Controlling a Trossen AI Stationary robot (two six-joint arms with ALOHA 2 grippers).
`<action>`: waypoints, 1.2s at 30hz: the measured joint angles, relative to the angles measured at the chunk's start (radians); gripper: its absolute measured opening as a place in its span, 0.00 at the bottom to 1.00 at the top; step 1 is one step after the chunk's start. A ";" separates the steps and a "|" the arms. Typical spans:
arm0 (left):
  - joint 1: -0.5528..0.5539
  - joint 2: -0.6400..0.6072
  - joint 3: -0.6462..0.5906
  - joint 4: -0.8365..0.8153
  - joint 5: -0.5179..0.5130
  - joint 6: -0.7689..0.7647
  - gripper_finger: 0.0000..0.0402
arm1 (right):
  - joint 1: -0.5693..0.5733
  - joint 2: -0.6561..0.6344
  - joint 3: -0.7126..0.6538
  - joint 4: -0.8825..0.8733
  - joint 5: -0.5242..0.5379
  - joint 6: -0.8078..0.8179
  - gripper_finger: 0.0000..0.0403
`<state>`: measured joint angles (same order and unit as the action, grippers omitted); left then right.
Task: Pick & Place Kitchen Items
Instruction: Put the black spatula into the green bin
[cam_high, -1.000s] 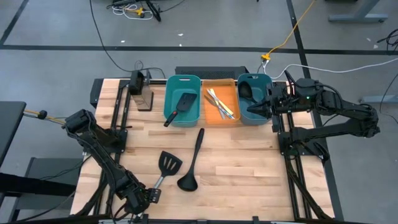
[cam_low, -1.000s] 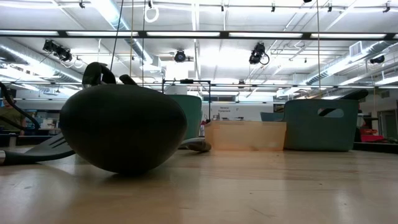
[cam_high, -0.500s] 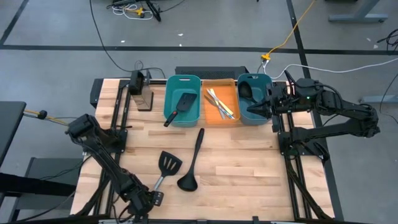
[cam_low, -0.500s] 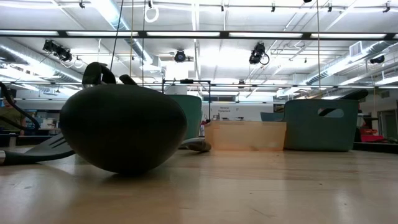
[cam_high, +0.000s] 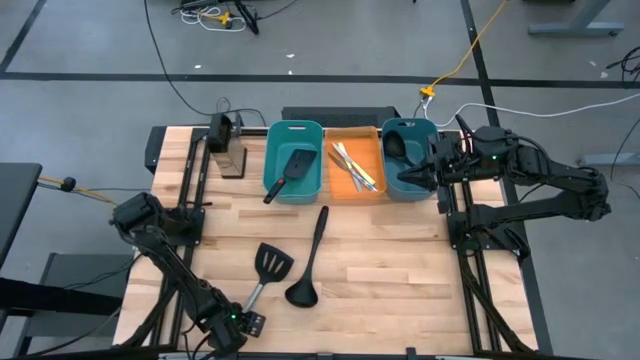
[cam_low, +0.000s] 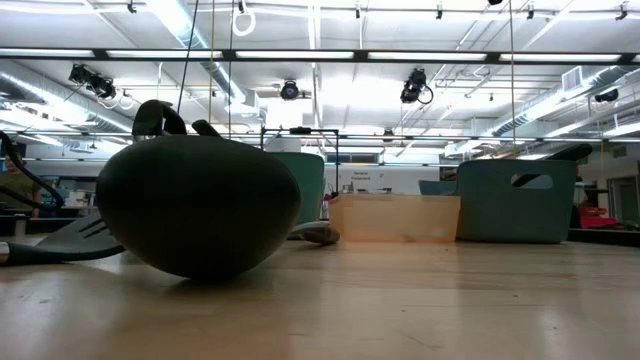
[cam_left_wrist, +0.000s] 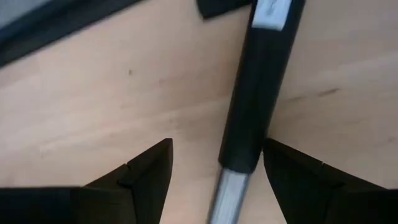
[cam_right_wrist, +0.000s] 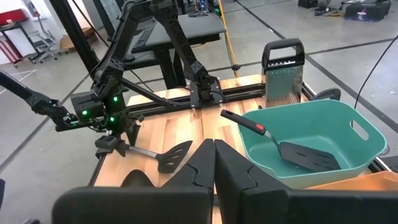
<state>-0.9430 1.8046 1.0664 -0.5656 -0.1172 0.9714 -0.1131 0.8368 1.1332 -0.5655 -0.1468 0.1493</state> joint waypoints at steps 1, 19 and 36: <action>0.000 0.000 0.000 0.002 0.009 0.000 0.63 | 0.000 0.000 0.000 -0.001 0.000 0.000 0.02; -0.001 0.000 0.000 -0.019 0.104 -0.042 0.63 | 0.000 0.000 0.000 -0.005 0.000 0.004 0.02; -0.001 0.000 0.000 -0.019 0.159 -0.096 0.42 | 0.000 0.000 0.000 -0.005 0.000 0.007 0.02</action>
<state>-0.9436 1.8046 1.0664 -0.5843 0.0416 0.8755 -0.1131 0.8368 1.1332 -0.5705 -0.1471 0.1562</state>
